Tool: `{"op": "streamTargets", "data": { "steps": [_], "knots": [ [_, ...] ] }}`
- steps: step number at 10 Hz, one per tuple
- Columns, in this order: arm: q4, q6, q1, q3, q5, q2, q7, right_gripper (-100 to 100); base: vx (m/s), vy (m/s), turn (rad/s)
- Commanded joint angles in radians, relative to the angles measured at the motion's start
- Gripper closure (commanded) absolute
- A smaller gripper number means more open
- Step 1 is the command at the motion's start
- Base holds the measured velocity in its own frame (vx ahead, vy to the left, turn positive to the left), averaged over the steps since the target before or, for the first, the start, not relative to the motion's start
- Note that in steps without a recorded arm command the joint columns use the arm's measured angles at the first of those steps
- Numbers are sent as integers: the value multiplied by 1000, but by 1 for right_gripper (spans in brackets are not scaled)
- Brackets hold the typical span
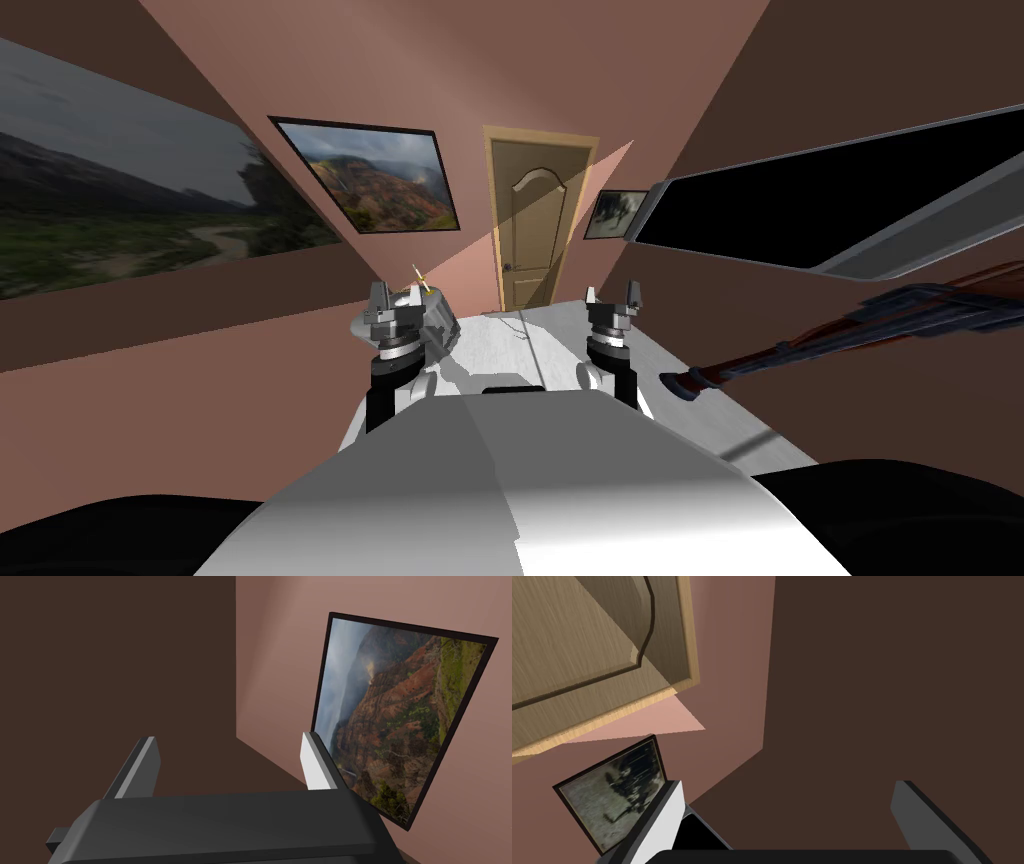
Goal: Pull the door open
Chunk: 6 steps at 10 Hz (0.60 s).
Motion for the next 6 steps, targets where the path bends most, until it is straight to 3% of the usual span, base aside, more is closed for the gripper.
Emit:
{"op": "streamTargets", "data": {
  "steps": [1,6],
  "knots": [
    [36,0,-11,0,-1,-17,1,-100,108,-52,78],
    [132,1,-41,0,-4,-54,5,-100,173,54,42]
  ]
}}
